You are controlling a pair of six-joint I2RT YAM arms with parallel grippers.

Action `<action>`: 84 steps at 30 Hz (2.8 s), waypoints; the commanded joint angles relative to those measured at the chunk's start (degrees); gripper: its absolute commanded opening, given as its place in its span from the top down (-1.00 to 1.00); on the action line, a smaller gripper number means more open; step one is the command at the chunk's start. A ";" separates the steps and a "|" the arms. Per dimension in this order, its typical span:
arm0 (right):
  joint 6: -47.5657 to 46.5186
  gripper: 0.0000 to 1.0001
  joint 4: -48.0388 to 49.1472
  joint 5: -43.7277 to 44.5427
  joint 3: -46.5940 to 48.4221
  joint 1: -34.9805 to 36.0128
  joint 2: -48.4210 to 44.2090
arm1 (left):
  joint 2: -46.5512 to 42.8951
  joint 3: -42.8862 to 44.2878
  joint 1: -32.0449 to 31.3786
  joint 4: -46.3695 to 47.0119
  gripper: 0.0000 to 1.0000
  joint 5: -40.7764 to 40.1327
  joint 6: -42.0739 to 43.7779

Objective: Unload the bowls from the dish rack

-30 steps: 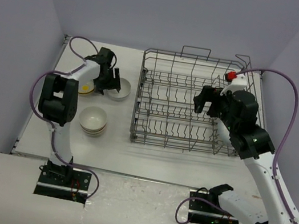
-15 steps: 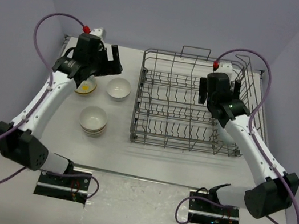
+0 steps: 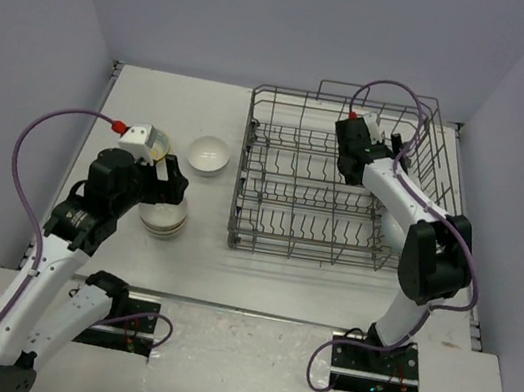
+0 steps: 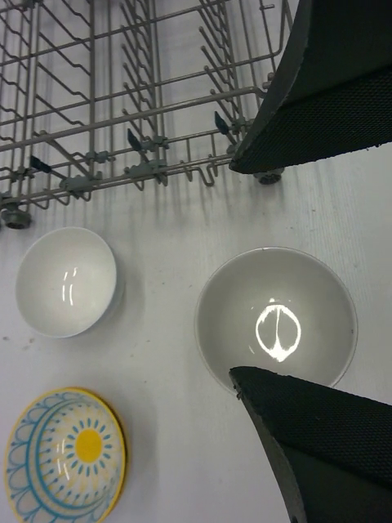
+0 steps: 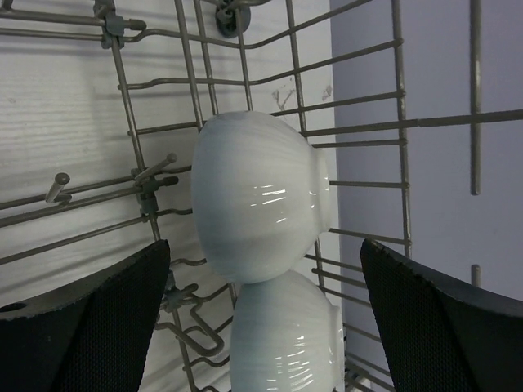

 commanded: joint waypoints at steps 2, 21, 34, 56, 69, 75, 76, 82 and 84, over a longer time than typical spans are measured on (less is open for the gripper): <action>1.27 -0.98 -1.42 2.85 2.33 -0.34 3.00 | -1.38 -0.66 -1.26 5.61 -1.00 4.28 2.49; -1.80 -0.97 1.30 6.81 0.57 -3.85 7.23 | -1.64 -1.89 -2.32 7.55 -1.00 13.24 3.46; -3.03 -0.65 1.30 9.18 -0.05 -3.85 5.82 | -1.99 -2.24 -2.41 7.72 -1.00 13.68 3.55; -8.57 -0.04 5.96 9.89 0.39 -6.49 5.47 | -1.20 -2.24 -2.58 7.99 -1.00 14.03 3.55; -12.35 0.35 11.40 11.20 -0.75 -7.01 5.29 | -0.94 -2.24 -2.58 8.08 -1.00 14.65 3.63; -13.75 0.58 12.02 11.73 0.39 -7.01 5.91 | -1.12 -2.24 -2.58 8.16 -1.00 14.56 3.72; -13.93 0.61 12.20 11.90 0.74 -7.01 6.00 | -1.03 -2.24 -2.58 8.25 -1.00 14.47 3.72; -15.34 0.86 13.34 12.26 0.92 -7.01 6.17 | -1.20 -2.33 -2.58 8.16 -1.00 14.21 3.72; -15.60 1.00 13.52 12.43 0.92 -7.01 6.35 | -1.21 -2.33 -2.58 8.16 -1.00 14.12 3.72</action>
